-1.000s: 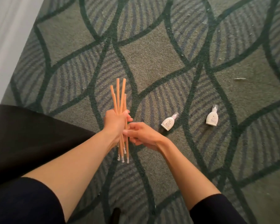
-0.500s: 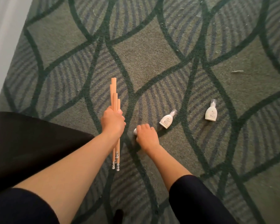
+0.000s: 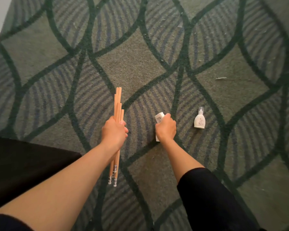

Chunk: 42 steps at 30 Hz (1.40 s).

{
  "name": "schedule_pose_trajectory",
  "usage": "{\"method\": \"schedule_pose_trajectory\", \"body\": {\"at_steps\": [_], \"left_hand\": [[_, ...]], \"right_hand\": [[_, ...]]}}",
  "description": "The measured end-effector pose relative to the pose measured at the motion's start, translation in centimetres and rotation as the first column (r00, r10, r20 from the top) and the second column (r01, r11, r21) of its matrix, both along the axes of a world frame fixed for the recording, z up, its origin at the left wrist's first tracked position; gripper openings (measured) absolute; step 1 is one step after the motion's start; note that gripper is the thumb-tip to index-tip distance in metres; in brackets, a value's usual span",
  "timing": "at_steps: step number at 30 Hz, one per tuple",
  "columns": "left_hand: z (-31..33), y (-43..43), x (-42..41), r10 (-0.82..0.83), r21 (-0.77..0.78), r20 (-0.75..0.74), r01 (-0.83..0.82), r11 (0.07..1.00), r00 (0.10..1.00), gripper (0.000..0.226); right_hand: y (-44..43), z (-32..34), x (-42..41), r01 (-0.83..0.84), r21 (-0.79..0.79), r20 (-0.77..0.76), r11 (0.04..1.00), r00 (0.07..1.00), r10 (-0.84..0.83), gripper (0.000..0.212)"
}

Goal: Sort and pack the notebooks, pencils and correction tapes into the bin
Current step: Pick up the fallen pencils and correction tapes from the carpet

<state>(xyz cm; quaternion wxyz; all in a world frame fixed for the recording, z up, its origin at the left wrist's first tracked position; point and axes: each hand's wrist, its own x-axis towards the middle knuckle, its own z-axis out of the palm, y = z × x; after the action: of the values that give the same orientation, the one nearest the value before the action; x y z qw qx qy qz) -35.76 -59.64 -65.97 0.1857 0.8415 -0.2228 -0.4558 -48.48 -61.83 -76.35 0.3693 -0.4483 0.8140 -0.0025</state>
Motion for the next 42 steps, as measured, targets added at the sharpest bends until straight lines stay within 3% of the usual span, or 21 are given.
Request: {"method": "schedule_pose_trajectory", "body": {"at_steps": [2,4,6,8,10,15,17,21,27,31,36,42], "left_hand": [[0.2,-0.2,-0.6,-0.046,-0.004,-0.016,0.046,0.999,0.999,0.015],[0.4,-0.4,-0.8,-0.116,-0.003,-0.026,0.116,0.993,0.993,0.014],[0.4,-0.6,-0.8,-0.142,-0.003,-0.028,0.142,0.990,0.989,0.013],[0.4,-0.8,-1.2,-0.147,-0.010,-0.040,0.147,0.989,0.988,0.014],[0.5,-0.9,-1.7,-0.160,-0.006,-0.051,0.160,0.987,0.986,0.013],[1.9,-1.8,-2.4,-0.176,-0.034,-0.080,0.174,0.984,0.981,0.012],[3.4,-1.8,-1.8,-0.160,-0.039,-0.086,0.157,0.987,0.983,0.012],[7.5,-0.8,0.2,-0.067,-0.024,-0.058,0.066,0.998,0.996,0.013],[14.9,-3.2,4.0,0.161,-0.162,0.076,-0.147,0.976,0.984,0.025],[20.4,-3.7,6.1,0.409,-0.202,0.053,-0.392,0.898,0.911,0.027],[29.2,-2.5,6.6,0.581,-0.236,-0.040,-0.572,0.786,0.813,0.017],[40.1,-0.9,5.9,0.635,-0.277,-0.246,-0.681,0.678,0.733,0.032]], "right_hand": [[-0.2,0.6,-1.6,-0.025,-0.146,-0.025,0.989,0.999,0.022,0.029],[-1.1,1.4,-4.8,0.042,-0.302,-0.044,0.952,0.997,-0.058,0.026],[-2.5,1.7,-8.4,0.132,-0.356,-0.082,0.925,0.982,-0.172,0.026],[-3.5,1.6,-11.3,0.188,-0.293,-0.110,0.937,0.967,-0.229,0.028],[-3.8,1.0,-12.5,0.155,-0.151,-0.119,0.976,0.978,-0.173,0.032],[-2.7,0.4,-11.4,-0.202,0.071,-0.267,0.977,0.940,0.214,0.028],[-1.8,0.9,-10.3,-0.287,0.116,-0.260,0.951,0.915,0.308,0.026],[0.4,3.8,-7.5,-0.284,0.074,-0.112,0.956,0.950,0.290,0.020],[-3.5,15.0,1.8,-0.406,-0.116,0.123,0.906,0.900,0.419,0.013],[-6.5,25.0,6.8,-0.573,-0.228,0.172,0.787,0.772,0.612,0.014],[-7.4,36.6,9.3,-0.707,-0.327,0.121,0.627,0.627,0.770,0.021],[-7.2,48.5,9.1,-0.793,-0.349,-0.017,0.499,0.538,0.843,0.028]]}}
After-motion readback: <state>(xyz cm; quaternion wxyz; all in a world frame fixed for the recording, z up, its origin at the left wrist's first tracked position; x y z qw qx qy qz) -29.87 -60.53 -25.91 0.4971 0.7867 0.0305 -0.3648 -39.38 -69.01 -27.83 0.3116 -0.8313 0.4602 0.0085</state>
